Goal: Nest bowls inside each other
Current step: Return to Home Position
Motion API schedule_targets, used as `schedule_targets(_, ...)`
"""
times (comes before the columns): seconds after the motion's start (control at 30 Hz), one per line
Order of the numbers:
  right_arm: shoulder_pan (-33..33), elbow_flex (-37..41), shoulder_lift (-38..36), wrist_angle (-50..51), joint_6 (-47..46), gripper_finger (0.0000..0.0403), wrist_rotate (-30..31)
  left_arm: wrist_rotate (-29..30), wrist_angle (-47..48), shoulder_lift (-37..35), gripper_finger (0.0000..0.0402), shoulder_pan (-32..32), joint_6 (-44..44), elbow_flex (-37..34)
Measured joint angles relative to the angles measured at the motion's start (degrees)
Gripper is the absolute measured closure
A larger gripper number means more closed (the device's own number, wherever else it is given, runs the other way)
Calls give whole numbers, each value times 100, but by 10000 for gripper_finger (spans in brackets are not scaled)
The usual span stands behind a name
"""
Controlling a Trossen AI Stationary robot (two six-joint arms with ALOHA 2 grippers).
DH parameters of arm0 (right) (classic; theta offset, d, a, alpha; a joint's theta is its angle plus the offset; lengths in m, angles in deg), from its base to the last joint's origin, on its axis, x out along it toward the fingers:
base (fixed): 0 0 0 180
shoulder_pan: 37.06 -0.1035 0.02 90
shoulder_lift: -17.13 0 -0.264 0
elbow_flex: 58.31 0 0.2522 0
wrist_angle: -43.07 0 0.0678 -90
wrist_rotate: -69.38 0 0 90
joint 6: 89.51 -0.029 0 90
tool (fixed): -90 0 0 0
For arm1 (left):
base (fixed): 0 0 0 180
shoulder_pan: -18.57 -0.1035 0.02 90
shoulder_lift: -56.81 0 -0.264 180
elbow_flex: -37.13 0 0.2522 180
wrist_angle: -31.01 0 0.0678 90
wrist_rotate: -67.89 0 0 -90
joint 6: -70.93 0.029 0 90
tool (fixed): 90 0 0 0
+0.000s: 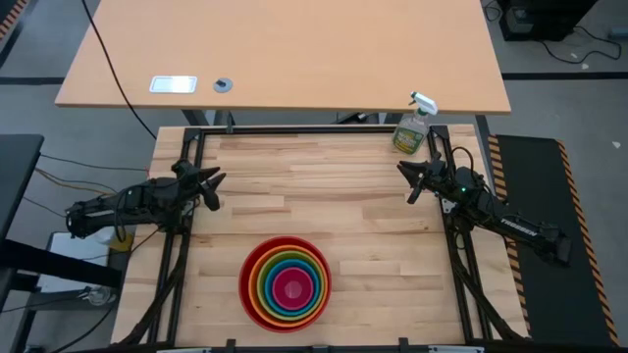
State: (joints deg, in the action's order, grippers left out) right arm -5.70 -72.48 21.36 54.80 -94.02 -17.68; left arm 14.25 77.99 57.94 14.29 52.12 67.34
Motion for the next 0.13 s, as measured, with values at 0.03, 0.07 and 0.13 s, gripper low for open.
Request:
schedule_targets(0.03,0,0,0,0,2,325,0,0,0,0,260,-2,0,0)
schedule_targets(0.07,0,0,0,0,1,325,0,0,0,0,260,0,0,0)
schedule_targets(0.13,0,0,-1,2,2,325,0,0,1,0,260,-1,0,1)
